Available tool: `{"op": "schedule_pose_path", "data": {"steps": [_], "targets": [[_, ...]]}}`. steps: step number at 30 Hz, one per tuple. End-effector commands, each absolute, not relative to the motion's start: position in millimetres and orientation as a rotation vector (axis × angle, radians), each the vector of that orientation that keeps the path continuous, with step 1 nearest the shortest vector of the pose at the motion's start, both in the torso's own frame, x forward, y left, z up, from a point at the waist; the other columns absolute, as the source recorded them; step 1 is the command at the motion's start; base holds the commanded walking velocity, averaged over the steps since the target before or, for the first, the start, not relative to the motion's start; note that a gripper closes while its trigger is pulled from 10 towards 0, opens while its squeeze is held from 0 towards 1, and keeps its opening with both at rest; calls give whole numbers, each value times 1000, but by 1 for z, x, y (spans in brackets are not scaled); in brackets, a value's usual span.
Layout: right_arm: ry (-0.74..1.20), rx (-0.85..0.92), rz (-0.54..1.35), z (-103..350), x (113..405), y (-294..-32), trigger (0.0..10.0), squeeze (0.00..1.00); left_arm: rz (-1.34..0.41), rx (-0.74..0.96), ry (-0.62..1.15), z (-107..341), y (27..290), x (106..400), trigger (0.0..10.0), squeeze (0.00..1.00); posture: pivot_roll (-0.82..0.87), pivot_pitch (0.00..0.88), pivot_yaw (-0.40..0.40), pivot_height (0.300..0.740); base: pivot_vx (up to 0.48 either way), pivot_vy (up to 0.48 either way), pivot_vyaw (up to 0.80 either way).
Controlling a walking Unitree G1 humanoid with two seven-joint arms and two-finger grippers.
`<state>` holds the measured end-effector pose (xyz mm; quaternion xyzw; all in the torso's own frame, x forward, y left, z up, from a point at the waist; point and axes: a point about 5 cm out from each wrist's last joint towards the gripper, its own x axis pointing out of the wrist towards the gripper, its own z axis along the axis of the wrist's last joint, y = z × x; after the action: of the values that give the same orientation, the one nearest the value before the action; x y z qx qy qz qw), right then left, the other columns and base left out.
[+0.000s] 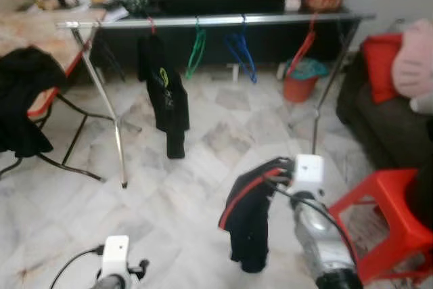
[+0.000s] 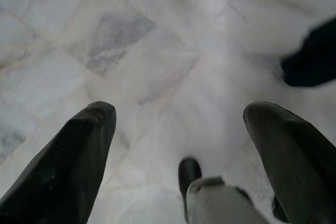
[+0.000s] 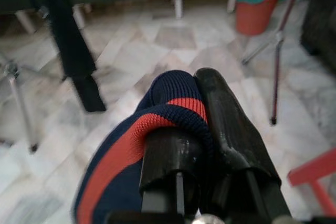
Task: Hang hanger
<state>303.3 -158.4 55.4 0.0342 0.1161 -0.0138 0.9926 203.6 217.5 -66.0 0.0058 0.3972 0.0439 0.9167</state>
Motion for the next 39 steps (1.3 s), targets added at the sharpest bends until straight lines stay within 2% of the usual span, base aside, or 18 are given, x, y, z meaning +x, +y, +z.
{"op": "schedule_pose_path", "data": {"steps": [1,12,17,21,25,29,32,39], "targets": [[172,89,5,69,311,-145,10000,0,106,38,843,-66,230,200,10000,0,-69,0,4,740,304,0,0],[158,105,40,72,314,-131,10000,0,135,53,826,-59,245,205,10000,0,-53,0,4,740,301,0,0],[146,116,71,76,318,-123,10000,0,159,54,821,-56,254,205,10000,0,-29,0,-33,740,303,0,0],[141,107,90,79,320,-123,10000,0,180,47,811,-55,257,205,10000,0,-11,0,-68,740,302,0,0],[121,97,93,83,323,-128,10000,0,204,33,816,-56,260,201,10000,0,-32,0,-53,740,303,0,0],[108,96,27,83,322,-144,10000,0,199,32,838,-60,257,196,10000,0,-49,0,-24,740,296,0,0],[117,87,-66,77,318,-169,10000,0,193,26,839,-61,253,198,10000,0,-71,0,-4,740,282,0,0],[147,43,-181,68,310,-211,10000,0,180,16,790,-52,246,216,10000,0,-95,0,0,740,34,0,0]]}}
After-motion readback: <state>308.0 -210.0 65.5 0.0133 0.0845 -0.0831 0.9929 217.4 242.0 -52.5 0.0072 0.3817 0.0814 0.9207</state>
